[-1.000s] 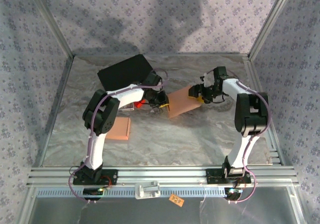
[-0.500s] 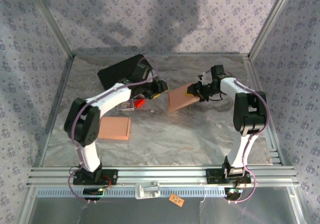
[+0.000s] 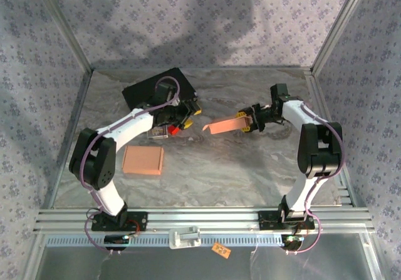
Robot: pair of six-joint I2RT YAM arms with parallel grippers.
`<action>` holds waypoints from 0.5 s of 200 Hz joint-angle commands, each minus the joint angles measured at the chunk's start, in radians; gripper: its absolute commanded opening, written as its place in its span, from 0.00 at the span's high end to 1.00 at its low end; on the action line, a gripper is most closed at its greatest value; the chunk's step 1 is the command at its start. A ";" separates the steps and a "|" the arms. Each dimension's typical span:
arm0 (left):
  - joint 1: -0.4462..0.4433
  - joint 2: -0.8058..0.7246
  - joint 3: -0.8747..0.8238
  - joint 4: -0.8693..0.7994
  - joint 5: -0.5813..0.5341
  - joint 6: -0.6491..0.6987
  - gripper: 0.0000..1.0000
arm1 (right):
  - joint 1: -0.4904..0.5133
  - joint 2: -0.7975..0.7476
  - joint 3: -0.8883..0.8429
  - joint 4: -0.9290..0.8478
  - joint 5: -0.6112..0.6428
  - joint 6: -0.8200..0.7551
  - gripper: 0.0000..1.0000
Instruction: Fold the paper box
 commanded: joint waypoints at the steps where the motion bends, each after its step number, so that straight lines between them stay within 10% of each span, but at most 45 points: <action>1: -0.040 -0.064 0.136 -0.165 -0.117 0.157 0.43 | 0.023 -0.029 -0.060 -0.069 -0.060 0.159 0.70; 41: -0.203 -0.142 0.270 -0.406 -0.232 1.004 0.49 | 0.030 0.019 -0.072 -0.130 -0.093 0.125 0.73; 100: -0.385 -0.131 0.195 -0.466 -0.313 1.617 0.35 | 0.087 0.086 -0.025 -0.224 -0.134 0.059 0.73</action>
